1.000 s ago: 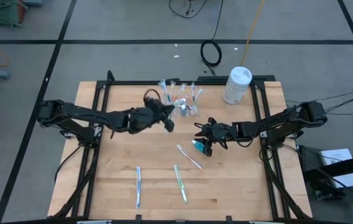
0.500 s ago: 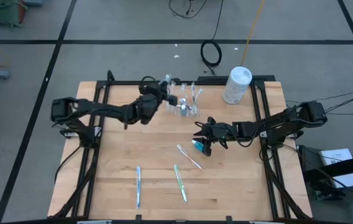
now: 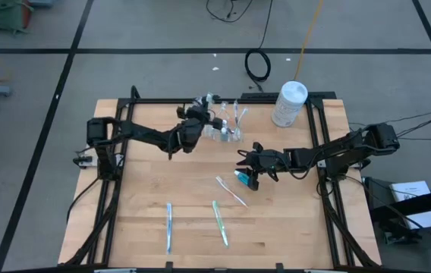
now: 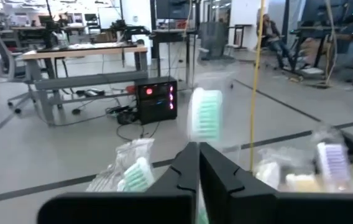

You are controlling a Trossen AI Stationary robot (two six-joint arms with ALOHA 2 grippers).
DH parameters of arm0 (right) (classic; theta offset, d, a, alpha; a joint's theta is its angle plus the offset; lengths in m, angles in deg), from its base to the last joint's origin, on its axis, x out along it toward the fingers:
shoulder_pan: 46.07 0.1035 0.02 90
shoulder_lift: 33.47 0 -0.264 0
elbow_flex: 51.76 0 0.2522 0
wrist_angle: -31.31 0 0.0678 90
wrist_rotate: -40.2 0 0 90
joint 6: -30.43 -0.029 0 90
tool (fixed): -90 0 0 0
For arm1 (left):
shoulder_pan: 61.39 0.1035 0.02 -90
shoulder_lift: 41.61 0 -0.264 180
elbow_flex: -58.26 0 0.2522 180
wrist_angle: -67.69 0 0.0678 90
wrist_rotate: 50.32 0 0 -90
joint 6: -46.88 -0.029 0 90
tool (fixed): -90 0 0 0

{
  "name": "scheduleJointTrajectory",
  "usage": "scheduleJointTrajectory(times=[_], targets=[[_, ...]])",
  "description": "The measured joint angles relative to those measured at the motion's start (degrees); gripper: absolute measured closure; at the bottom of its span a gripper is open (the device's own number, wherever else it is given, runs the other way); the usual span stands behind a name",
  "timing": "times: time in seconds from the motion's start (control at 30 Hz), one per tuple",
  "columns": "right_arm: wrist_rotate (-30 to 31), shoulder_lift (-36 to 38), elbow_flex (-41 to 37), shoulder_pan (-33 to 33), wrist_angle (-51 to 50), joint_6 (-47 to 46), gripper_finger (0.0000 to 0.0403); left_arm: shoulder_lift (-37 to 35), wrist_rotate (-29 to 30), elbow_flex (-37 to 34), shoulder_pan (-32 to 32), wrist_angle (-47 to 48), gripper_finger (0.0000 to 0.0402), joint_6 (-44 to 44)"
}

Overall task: Pick & Place toothbrushing station
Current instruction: Put the green toothbrush into the transparent organizer

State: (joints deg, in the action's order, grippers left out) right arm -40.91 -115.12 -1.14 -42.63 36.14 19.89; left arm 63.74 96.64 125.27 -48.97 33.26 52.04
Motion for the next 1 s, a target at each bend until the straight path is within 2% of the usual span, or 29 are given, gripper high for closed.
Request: scheduleJointTrajectory(times=[0.13, 0.23, 0.37, 0.47, 0.57, 0.83, 1.0], targets=[[0.02, 0.00, 0.00, 0.00, 0.00, 0.98, 0.0310, 0.12, 0.11, 0.00, -0.11, -0.15, 0.0394, -1.06], [0.02, 0.00, 0.00, 0.00, 0.00, 0.98, 0.0310, -0.05, 0.07, -0.02, -0.08, -4.48, 0.0390, -1.47], [0.02, 0.00, 0.00, 0.00, 0.00, 0.98, 0.0310, -0.47, -0.29, 0.00, -0.58, -14.30, 0.0399, -8.64], [0.02, 0.00, 0.00, -0.07, 0.00, 1.51, 0.0310, -0.40, -0.30, 0.00, -0.67, -15.36, 0.0394, -12.18], [0.02, 0.00, 0.00, -0.07, 0.01, 3.07, 0.0310, -0.40, -0.07, 0.00, -0.26, -12.97, 0.0394, -11.28], [0.01, 0.00, 0.00, -0.07, 0.00, 2.40, 0.0309, -0.38, -0.05, 0.00, -0.09, 1.86, 0.0393, -5.00], [0.00, 0.00, 0.00, -0.07, 0.00, 2.30, 0.0309, -0.38, 0.05, 0.00, -1.10, 5.12, 0.0395, -4.92]])
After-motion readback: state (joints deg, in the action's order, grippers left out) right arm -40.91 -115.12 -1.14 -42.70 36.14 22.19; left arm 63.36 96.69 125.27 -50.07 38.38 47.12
